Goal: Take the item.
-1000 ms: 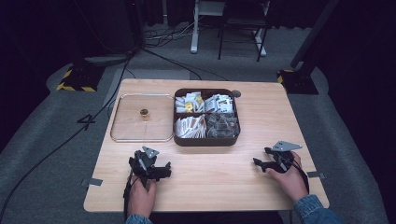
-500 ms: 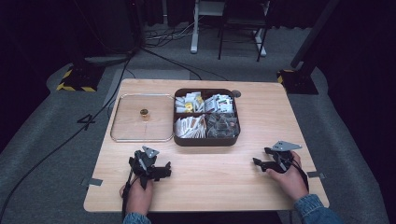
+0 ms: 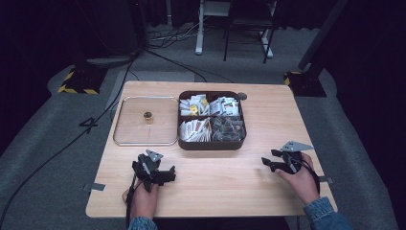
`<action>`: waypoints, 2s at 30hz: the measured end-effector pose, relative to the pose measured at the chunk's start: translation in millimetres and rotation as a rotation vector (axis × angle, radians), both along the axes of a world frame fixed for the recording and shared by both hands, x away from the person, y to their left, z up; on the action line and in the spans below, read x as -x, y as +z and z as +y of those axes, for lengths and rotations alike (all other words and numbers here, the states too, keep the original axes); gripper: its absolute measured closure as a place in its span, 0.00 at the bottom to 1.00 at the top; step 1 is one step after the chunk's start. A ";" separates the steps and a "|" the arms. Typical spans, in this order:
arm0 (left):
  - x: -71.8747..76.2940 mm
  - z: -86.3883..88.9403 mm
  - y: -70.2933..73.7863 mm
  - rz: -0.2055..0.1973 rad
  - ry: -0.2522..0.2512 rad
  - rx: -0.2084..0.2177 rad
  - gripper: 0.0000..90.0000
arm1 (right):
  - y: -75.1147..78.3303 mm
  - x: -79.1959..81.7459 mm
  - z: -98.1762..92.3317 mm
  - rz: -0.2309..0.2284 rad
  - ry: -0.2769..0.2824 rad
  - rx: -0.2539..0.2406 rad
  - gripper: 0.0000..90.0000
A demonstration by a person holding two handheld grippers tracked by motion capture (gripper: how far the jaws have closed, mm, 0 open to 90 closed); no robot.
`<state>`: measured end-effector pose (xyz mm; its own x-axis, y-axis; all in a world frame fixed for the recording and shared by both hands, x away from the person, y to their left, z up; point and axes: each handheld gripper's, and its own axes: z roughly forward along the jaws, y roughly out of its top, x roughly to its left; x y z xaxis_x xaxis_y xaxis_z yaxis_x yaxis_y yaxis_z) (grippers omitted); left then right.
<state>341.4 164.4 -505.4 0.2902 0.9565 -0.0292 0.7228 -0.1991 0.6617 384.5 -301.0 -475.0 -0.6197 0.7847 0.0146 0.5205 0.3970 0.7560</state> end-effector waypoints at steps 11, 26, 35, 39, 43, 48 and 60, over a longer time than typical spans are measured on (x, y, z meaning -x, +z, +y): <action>-1.9 -1.2 0.1 0.001 0.012 -0.002 0.00 | 35.8 -15.6 6.2 -0.003 0.032 -0.039 0.46; -1.9 -1.1 -0.1 -0.001 0.012 -0.003 0.00 | 75.2 -60.4 31.3 0.009 0.009 -0.033 0.61; -2.6 -1.9 0.1 -0.002 0.021 -0.005 0.00 | 85.3 -97.3 45.9 0.008 -0.021 -0.004 0.66; -2.7 -1.9 0.1 -0.002 0.022 -0.006 0.00 | 90.0 -111.9 63.7 -0.024 -0.013 0.017 0.66; -2.9 -2.4 0.1 -0.001 0.026 -0.003 0.00 | 90.9 -123.9 77.8 -0.043 -0.008 0.023 0.65; -3.1 -2.6 0.1 0.000 0.029 -0.004 0.00 | 88.6 -139.7 90.4 -0.017 0.003 -0.016 0.63; -3.2 -2.7 0.2 0.001 0.030 -0.005 0.00 | 87.6 -164.7 108.1 -0.014 -0.040 -0.016 0.60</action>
